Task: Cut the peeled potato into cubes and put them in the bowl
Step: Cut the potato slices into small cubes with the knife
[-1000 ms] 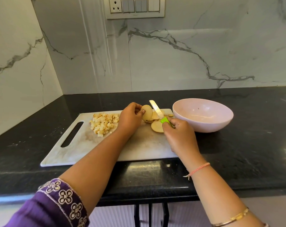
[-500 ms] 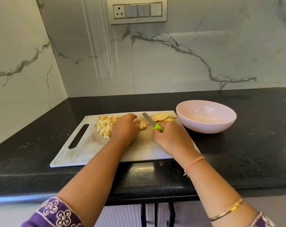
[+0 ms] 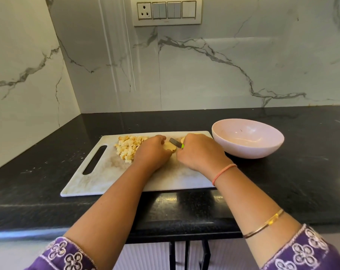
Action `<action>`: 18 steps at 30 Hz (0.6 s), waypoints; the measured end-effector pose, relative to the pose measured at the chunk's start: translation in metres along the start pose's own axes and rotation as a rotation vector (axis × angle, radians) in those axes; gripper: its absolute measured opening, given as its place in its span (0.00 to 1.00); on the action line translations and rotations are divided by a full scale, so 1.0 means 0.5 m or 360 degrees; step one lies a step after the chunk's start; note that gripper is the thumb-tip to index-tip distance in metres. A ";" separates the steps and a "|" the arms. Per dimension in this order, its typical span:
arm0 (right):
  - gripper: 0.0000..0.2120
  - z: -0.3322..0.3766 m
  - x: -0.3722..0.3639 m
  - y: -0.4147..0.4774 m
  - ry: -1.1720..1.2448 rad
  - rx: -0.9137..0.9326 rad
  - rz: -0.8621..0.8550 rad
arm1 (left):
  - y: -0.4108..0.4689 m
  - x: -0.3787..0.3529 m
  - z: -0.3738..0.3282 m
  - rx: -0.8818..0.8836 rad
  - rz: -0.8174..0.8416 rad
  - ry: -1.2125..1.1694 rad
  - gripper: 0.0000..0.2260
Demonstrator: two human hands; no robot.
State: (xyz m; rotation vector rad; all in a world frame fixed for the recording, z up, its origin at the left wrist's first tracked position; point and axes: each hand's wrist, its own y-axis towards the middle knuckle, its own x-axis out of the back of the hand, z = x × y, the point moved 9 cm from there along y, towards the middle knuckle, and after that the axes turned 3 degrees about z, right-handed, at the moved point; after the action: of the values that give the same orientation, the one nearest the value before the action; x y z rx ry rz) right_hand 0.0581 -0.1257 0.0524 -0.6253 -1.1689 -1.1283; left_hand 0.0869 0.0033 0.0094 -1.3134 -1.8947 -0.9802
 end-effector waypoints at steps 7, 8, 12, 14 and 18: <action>0.02 0.032 0.020 -0.027 -0.0255 0.0055 0.0112 | 0.000 -0.002 0.007 0.0016 0.0010 0.0010 0.22; 0.02 0.034 0.022 -0.036 -0.0278 0.0074 0.0105 | 0.002 -0.003 0.007 0.0021 0.0012 0.0013 0.22; 0.08 0.033 0.028 -0.081 -0.0364 0.0133 0.0062 | 0.003 -0.006 0.007 0.0027 0.0020 0.0038 0.22; 0.13 0.031 0.035 -0.103 -0.0396 0.0144 0.0030 | 0.005 -0.006 0.007 0.0018 0.0019 0.0037 0.22; 0.12 0.027 0.052 -0.117 -0.0319 0.0131 -0.0018 | 0.004 -0.001 0.010 0.0009 0.0015 0.0057 0.22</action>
State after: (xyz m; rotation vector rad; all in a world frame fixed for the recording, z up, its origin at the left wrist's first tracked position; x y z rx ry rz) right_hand -0.0016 -0.1444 0.0718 -0.6805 -1.3848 -1.0386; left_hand 0.0884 0.0078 0.0068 -1.2920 -1.8617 -0.9866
